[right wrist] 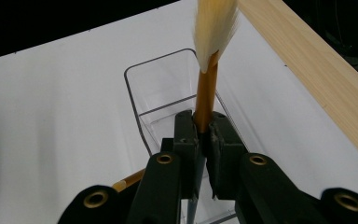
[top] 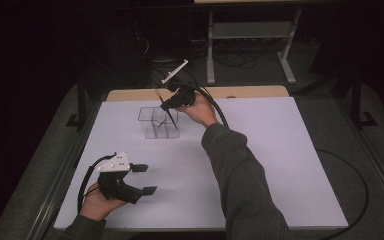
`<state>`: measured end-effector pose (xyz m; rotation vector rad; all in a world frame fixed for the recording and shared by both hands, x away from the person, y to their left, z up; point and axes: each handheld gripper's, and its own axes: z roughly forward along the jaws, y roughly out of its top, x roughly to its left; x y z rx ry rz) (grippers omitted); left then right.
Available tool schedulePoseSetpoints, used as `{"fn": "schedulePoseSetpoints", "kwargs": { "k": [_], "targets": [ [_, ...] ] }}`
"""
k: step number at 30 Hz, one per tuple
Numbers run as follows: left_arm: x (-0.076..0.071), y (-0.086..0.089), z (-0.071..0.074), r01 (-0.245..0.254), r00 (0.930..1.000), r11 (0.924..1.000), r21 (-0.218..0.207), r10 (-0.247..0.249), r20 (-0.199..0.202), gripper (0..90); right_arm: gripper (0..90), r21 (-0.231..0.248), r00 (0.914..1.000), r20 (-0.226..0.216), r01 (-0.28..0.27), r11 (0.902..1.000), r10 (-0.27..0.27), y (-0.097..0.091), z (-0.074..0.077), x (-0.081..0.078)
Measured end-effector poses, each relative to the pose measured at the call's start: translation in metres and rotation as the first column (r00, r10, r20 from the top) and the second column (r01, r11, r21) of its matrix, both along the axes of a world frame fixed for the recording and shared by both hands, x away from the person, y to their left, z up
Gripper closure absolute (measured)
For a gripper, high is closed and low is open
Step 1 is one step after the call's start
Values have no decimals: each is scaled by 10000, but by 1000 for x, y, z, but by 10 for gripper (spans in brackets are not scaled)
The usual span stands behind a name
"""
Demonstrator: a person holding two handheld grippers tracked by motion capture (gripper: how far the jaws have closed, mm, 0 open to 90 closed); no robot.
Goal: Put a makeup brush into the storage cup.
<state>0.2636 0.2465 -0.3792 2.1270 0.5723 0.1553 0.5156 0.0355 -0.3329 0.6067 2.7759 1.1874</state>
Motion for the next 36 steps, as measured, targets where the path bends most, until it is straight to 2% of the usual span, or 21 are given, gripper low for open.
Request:
{"fn": "schedulePoseSetpoints", "kwargs": {
  "k": [12, 14, 18, 36],
  "targets": [
    [0, 0, -1, 11, 10000, 10000, 83, -11, 11, 206, 813, -15, 10000, -17, -7, 10000, 7, -4, -5, -4],
    [0, -1, -1, 0, 10000, 10000, 72, 0, 2, 205, 755, -56, 10000, 20, 88, 9999, -88, -5, -6, -4],
    [0, -1, -2, -24, 10000, 10000, 53, 24, -57, 204, 701, -168, 9997, -92, 222, 9996, -224, -7, -7, -6],
    [1, -2, -4, -1, 10000, 9997, 238, 2, -70, 202, 638, 555, 9985, -125, 535, 9970, -529, -42, -4, -19]
  ]
}}
